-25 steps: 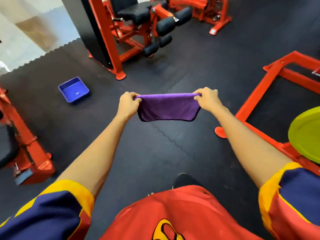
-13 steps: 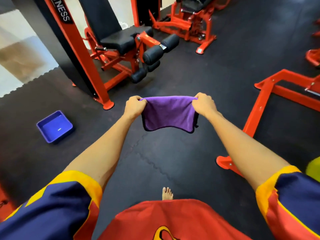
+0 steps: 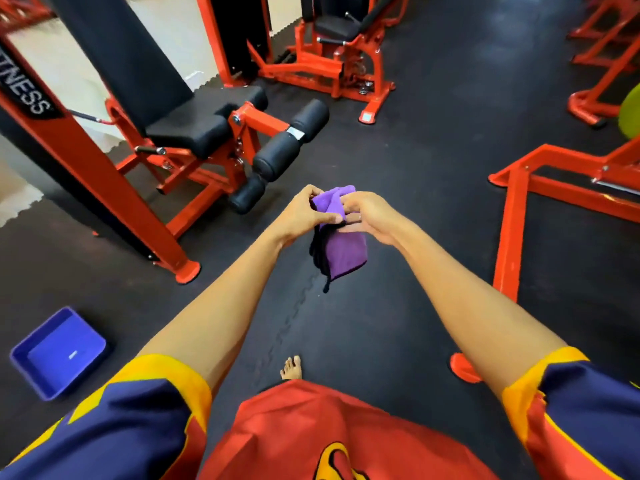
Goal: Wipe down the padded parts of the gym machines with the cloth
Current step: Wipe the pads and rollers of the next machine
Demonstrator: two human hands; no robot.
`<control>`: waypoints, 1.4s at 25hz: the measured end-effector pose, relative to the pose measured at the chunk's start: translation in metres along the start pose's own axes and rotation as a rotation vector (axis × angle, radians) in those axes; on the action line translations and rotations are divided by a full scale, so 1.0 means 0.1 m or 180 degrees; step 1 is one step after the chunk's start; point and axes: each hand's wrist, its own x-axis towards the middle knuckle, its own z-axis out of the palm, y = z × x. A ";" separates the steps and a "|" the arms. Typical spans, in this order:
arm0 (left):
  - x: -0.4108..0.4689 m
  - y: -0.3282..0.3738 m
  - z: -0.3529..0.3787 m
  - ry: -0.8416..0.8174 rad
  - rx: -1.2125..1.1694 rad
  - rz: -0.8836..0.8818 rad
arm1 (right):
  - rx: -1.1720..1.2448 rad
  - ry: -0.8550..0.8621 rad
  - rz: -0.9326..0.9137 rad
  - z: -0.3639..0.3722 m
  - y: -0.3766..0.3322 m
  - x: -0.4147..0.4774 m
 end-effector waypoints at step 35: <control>8.43 1.25 0.29 -0.1674 0.0172 0.0373 | -0.1410 0.2484 0.0178 -4.83 -1.65 5.68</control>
